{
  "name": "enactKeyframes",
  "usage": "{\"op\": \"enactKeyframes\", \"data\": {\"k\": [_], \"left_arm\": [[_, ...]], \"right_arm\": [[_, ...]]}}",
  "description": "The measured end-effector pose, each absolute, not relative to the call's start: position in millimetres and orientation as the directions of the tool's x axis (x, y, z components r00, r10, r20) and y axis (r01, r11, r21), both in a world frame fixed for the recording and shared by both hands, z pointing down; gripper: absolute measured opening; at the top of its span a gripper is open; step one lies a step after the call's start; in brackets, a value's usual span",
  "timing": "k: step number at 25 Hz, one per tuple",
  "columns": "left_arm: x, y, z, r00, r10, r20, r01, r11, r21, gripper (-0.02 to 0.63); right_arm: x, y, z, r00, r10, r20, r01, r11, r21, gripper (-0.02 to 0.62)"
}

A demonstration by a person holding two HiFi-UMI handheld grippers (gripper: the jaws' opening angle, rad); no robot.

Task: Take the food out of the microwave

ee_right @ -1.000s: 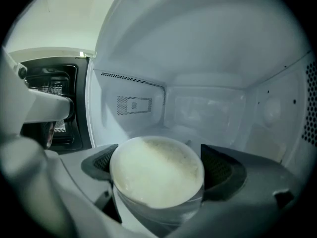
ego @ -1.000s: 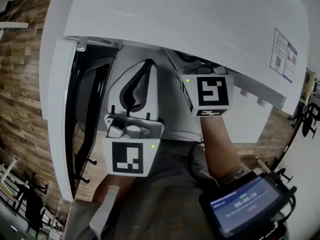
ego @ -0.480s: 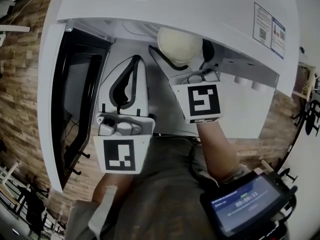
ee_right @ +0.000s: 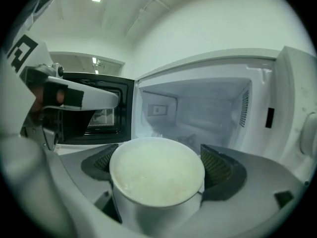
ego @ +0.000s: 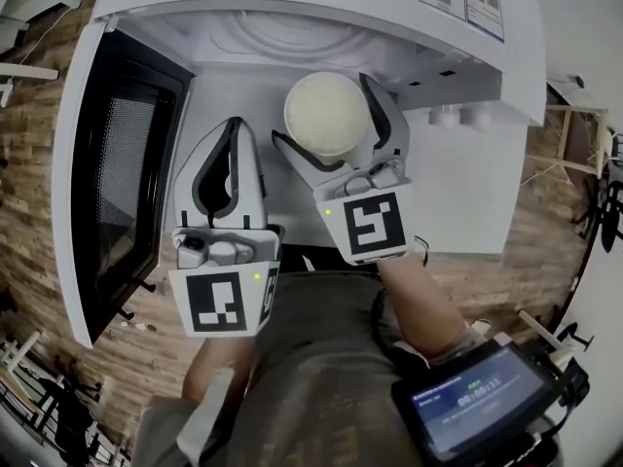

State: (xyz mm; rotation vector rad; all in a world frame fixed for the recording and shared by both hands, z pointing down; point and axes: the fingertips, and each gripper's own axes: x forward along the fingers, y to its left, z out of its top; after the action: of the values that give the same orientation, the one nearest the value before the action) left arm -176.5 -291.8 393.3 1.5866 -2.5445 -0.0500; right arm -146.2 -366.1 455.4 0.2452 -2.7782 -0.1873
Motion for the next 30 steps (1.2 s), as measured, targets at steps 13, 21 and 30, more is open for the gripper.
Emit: {"op": "enactKeyframes", "data": {"k": [13, 21, 30], "left_arm": [[-126.9, -283.7, 397.7, -0.399, -0.910, 0.114, -0.909, 0.409, 0.084, 0.006], [-126.8, -279.2, 394.9, -0.409, -0.906, 0.112, -0.905, 0.419, 0.080, 0.006], [-131.5, -273.8, 396.6, -0.408, -0.904, 0.123, -0.906, 0.418, 0.070, 0.006]], "right_arm": [[-79.6, -341.2, 506.6, -0.884, -0.164, 0.439, -0.127, 0.985, 0.113, 0.526], [-70.8, -336.7, 525.9, -0.867, -0.137, 0.478, -0.104, 0.990, 0.095, 0.526], [-65.9, -340.9, 535.4, -0.853, -0.131, 0.505, -0.107, 0.991, 0.078, 0.526]]}}
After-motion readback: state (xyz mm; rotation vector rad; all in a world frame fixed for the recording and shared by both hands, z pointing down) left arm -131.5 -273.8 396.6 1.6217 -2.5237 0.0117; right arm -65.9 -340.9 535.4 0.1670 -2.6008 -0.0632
